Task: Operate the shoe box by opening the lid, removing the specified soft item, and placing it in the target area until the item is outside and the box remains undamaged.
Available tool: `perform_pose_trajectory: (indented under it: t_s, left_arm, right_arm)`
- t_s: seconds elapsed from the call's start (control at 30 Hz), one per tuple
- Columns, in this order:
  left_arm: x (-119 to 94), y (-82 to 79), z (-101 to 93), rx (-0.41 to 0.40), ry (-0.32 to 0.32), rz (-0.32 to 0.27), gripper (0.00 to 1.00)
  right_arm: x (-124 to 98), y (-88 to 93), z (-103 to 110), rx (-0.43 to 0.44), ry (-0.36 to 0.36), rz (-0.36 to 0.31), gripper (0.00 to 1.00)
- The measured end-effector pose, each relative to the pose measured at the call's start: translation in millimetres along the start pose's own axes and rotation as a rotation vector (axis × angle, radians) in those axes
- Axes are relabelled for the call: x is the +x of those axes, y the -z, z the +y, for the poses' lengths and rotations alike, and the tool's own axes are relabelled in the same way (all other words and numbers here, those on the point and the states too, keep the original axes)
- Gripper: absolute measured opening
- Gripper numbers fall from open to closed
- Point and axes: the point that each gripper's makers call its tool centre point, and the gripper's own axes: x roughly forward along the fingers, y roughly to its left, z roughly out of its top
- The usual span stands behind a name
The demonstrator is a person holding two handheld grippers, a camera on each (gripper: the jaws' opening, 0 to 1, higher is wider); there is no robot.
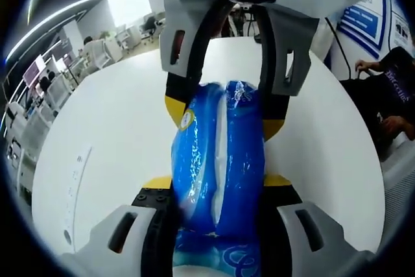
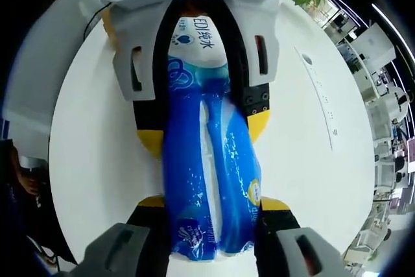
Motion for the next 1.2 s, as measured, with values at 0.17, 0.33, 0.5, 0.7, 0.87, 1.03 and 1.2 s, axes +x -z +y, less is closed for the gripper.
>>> perform_pose_trajectory:
  t_s: [0.17, 0.33, 0.5, 0.7, 0.87, 1.03, 1.2]
  left_arm:
    - [-0.4, 1.9, 0.3, -0.003, 0.002, 0.003, 0.48]
    - [-0.8, 3.3, 1.2, -0.010, 0.001, 0.007, 0.48]
    - [-0.7, 3.7, 0.8, -0.012, 0.002, 0.008, 0.49]
    - [-2.0, 4.3, 0.5, -0.014, 0.005, 0.013, 0.50]
    - [-2.9, 5.4, -0.6, 0.000, 0.005, 0.014, 0.50]
    - [-4.5, 3.2, 0.6, 0.008, -0.004, 0.015, 0.51]
    - [-8.7, 0.7, 1.0, 0.011, -0.005, 0.013, 0.49]
  right_arm:
    - [2.6, -0.1, -1.7, -0.002, 0.001, -0.005, 0.49]
    - [3.3, -0.2, -2.6, 0.003, 0.005, -0.001, 0.50]
    - [3.4, 0.1, -2.4, 0.004, 0.004, 0.001, 0.51]
    - [4.7, 1.0, -2.5, 0.014, 0.011, -0.002, 0.51]
    - [4.1, 2.0, -0.1, 0.014, 0.011, -0.001, 0.51]
    - [2.5, 4.7, -1.0, 0.013, 0.015, 0.008, 0.50]
    - [0.0, 8.9, -0.7, 0.025, 0.020, 0.015, 0.49]
